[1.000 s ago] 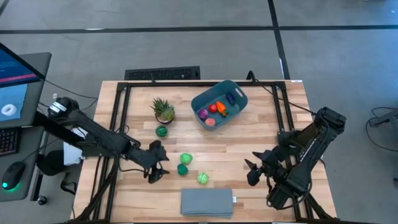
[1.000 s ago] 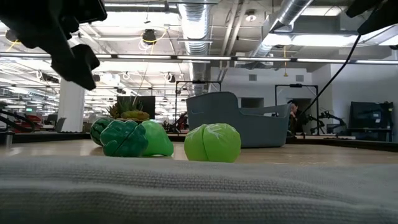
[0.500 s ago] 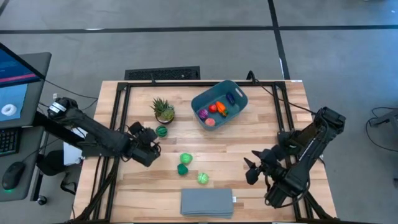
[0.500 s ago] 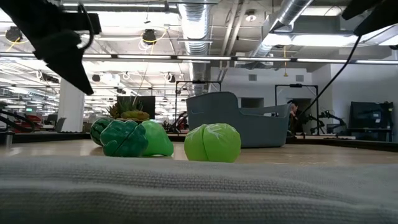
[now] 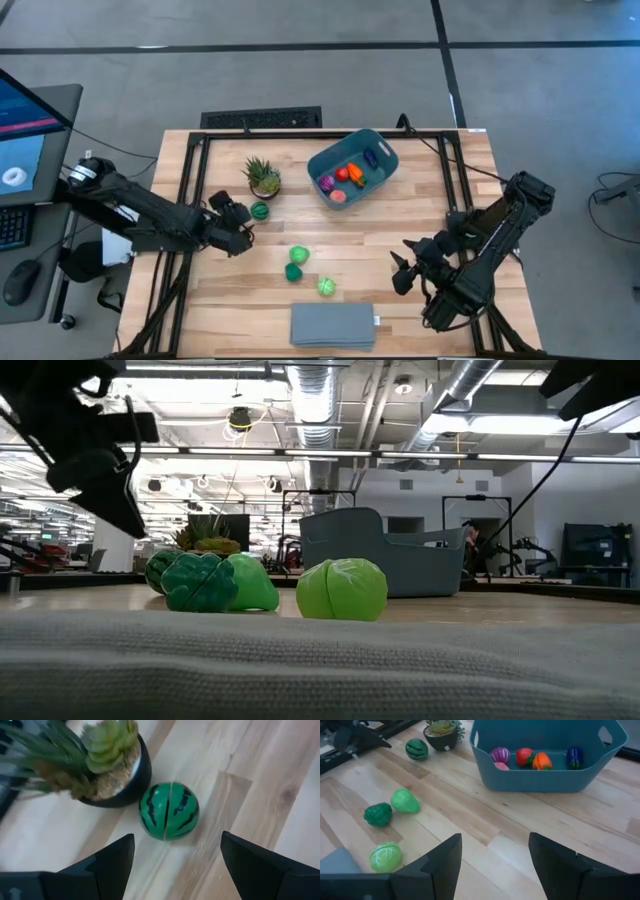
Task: Pick and placing Produce into tupperware
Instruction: Put the watermelon into the bin
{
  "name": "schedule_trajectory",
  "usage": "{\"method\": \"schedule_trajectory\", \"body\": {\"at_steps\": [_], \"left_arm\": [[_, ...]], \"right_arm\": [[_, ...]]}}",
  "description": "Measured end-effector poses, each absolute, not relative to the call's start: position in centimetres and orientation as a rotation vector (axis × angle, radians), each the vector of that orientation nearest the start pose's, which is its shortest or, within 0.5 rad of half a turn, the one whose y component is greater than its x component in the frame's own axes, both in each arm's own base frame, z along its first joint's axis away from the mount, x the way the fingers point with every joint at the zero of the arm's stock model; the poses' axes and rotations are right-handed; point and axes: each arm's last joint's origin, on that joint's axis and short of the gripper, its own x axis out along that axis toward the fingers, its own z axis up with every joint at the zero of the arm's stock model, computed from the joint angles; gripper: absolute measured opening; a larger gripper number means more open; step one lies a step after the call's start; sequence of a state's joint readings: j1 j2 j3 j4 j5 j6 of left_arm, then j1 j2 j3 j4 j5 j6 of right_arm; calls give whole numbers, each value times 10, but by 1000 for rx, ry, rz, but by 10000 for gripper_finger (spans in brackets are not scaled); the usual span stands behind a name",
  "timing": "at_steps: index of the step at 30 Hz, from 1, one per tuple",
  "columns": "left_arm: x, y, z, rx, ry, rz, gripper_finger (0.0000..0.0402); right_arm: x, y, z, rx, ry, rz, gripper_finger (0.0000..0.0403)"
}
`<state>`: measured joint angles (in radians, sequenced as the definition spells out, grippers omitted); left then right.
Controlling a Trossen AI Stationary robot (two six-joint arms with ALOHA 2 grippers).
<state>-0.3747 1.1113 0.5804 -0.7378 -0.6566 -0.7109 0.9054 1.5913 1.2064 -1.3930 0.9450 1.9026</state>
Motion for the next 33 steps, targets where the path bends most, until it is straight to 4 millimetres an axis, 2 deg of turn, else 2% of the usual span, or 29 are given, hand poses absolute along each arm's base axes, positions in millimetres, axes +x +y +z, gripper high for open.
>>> {"method": "schedule_trajectory", "body": {"at_steps": [6, 11, 18, 23, 28, 33], "left_arm": [[157, -32, 178, -5, 896, 554, 286], [158, -17, 172, -36, 905, 461, 286], [163, 6, 171, -79, 895, 470, 289], [163, 17, 171, -142, 921, 416, 316], [164, 19, 172, -118, 916, 400, 351], [166, 22, 173, -115, 891, 380, 365]], "right_arm": [[178, 189, 248, 330, 543, -807, 255], [179, 188, 248, 328, 543, -811, 255], [179, 188, 248, 332, 543, -811, 255], [179, 189, 248, 340, 541, -809, 255], [180, 189, 247, 350, 539, -806, 255], [180, 189, 248, 346, 540, -808, 255]]}}
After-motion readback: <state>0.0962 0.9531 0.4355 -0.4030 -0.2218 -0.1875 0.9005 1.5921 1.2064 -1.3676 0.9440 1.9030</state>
